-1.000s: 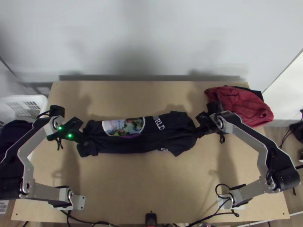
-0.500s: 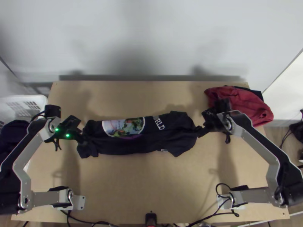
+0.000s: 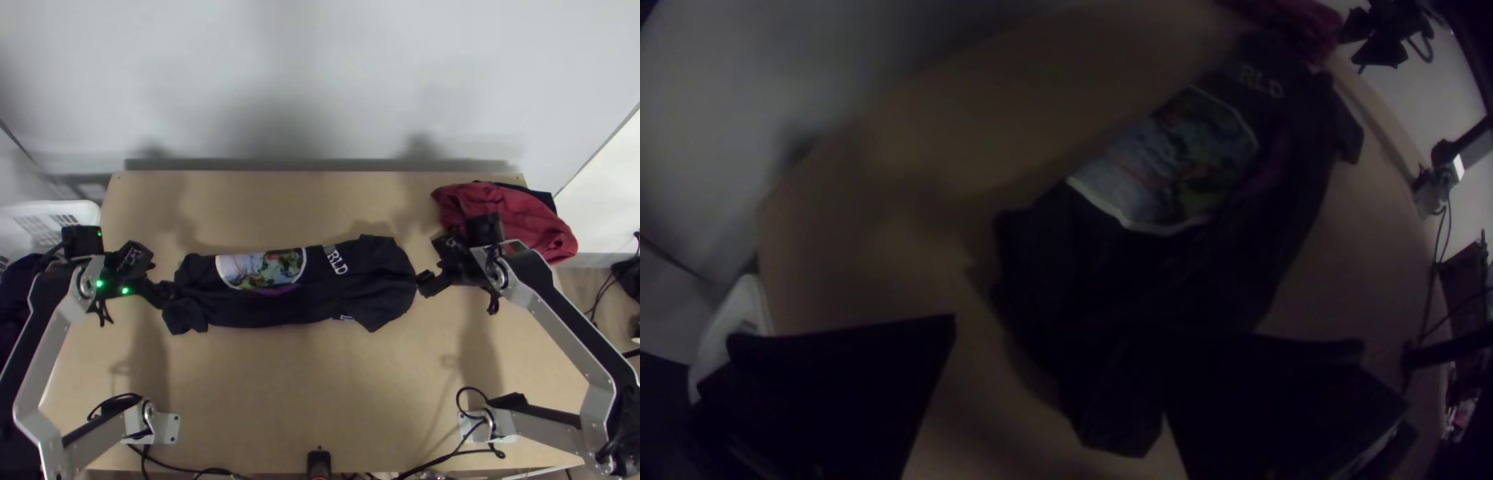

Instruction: Fold the t-shirt

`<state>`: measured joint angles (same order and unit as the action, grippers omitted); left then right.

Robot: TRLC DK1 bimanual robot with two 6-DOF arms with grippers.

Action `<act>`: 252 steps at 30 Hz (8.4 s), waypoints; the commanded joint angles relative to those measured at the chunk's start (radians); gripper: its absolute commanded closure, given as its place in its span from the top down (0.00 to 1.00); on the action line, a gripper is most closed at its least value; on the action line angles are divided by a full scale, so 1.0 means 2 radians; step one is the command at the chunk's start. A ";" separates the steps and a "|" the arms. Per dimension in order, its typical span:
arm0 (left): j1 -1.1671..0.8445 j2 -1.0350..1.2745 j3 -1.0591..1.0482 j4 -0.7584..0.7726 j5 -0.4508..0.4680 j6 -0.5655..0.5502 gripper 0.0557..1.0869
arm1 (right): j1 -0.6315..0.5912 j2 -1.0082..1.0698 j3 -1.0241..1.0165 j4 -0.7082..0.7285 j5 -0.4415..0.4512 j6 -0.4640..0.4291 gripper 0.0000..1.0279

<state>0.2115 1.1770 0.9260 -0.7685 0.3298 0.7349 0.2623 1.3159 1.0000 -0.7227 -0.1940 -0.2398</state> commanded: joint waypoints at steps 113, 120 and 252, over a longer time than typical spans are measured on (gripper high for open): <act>-0.288 0.070 -0.257 0.462 -0.229 0.263 0.91 | 0.239 0.297 0.094 0.240 -0.125 0.139 0.03; -0.288 0.080 -0.254 0.464 -0.225 0.256 0.49 | 0.239 0.293 0.089 0.240 -0.128 0.139 0.03; -0.504 0.232 0.258 0.131 -0.166 -0.219 0.31 | -0.038 -0.058 -0.057 0.110 -0.287 0.093 0.03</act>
<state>-0.8463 1.6676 1.4593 -0.4603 -0.0616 0.8284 0.0620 1.1122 0.8101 -0.4965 -0.8005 -0.0322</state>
